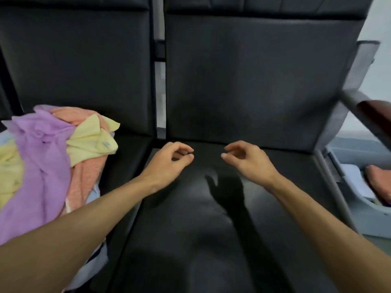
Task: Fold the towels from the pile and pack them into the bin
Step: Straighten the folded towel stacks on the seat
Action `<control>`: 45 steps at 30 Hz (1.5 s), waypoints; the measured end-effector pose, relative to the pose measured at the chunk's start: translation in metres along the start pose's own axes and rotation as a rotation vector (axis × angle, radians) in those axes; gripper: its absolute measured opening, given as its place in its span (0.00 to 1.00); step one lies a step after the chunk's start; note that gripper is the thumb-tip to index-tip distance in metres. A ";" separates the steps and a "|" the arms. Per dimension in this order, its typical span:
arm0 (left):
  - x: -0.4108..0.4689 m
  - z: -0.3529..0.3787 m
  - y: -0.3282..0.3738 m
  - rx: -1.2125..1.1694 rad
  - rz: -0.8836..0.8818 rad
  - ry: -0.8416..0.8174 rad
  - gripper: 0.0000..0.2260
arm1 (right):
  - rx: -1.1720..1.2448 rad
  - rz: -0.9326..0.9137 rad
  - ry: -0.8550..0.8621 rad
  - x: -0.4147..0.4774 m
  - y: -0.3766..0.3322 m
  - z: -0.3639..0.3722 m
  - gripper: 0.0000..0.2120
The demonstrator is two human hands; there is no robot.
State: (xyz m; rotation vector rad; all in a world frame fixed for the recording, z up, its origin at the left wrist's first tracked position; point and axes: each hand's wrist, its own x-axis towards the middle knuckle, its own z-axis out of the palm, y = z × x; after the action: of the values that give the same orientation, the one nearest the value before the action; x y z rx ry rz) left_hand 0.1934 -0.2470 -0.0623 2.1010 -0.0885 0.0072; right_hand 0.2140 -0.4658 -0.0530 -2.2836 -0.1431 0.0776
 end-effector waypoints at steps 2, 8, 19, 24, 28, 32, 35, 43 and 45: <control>-0.007 -0.001 -0.011 -0.009 0.010 0.008 0.08 | -0.001 -0.018 0.038 -0.003 0.005 0.015 0.12; -0.047 -0.019 -0.015 -0.071 0.022 0.097 0.04 | -0.026 -0.093 0.041 -0.034 -0.018 0.033 0.12; -0.188 -0.130 0.028 0.023 0.000 0.179 0.07 | 0.012 -0.240 -0.022 -0.127 -0.141 0.047 0.10; -0.253 -0.195 0.028 0.107 -0.020 0.200 0.07 | 0.028 -0.254 -0.058 -0.165 -0.202 0.071 0.09; -0.287 -0.227 0.005 0.067 -0.066 0.236 0.07 | 0.007 -0.241 -0.123 -0.186 -0.233 0.106 0.07; -0.282 -0.235 -0.026 0.033 -0.122 0.270 0.06 | -0.051 -0.230 -0.179 -0.169 -0.240 0.149 0.06; -0.268 -0.236 -0.051 -0.045 -0.179 0.326 0.06 | -0.104 -0.223 -0.244 -0.142 -0.233 0.191 0.10; -0.229 -0.229 -0.112 -0.143 -0.309 0.380 0.08 | -0.269 -0.315 -0.308 -0.097 -0.206 0.288 0.31; -0.223 -0.227 -0.119 -0.159 -0.322 0.400 0.08 | -0.233 -0.392 -0.206 -0.090 -0.199 0.296 0.17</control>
State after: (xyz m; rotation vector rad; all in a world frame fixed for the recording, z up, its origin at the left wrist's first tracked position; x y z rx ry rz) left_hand -0.0140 0.0219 -0.0587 1.8961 0.4734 0.2181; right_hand 0.0785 -0.1264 -0.0966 -2.4294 -0.7371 0.0954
